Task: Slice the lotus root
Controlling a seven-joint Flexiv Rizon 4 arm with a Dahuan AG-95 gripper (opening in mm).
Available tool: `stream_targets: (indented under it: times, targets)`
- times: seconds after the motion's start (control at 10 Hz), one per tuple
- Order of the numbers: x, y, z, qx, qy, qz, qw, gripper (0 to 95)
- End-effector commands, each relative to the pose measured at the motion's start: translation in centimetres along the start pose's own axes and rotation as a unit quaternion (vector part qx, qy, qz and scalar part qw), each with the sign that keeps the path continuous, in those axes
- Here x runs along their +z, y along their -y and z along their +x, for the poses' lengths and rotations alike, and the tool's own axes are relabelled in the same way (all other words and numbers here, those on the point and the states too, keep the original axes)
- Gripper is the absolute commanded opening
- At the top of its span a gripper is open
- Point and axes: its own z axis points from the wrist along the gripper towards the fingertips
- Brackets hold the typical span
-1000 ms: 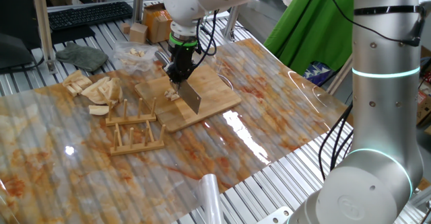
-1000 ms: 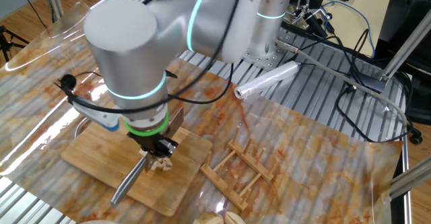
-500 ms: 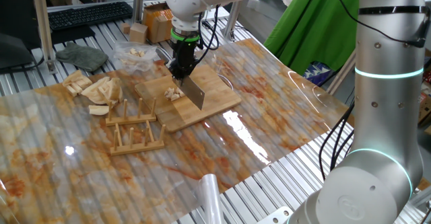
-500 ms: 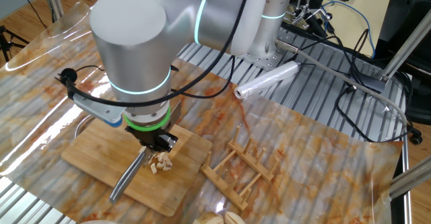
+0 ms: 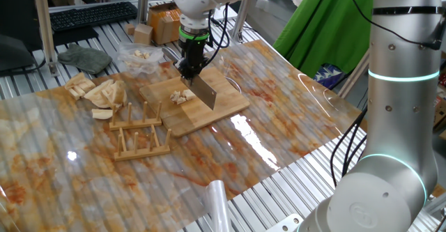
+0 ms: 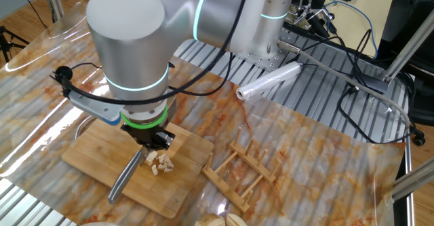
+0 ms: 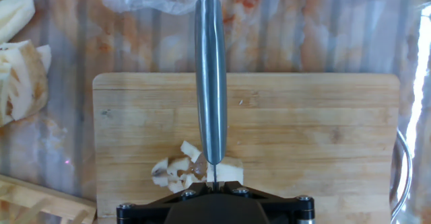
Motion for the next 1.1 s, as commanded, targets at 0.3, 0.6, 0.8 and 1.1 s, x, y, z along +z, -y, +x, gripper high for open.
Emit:
stream_targets:
  times: [0.3,0.6,0.8,1.1]
  targets:
    - [-0.15,0.06,0.05,-0.009,-0.001,0.011,0.9999,0.0]
    - [-0.15,0.07,0.05,-0.01,0.004,0.009,0.9999,0.0]
    - [-0.12,0.08,0.03,-0.008,0.011,0.008,0.9999,0.0]
    - [-0.24,0.13,0.17,-0.006,0.011,0.004,0.9999,0.0]
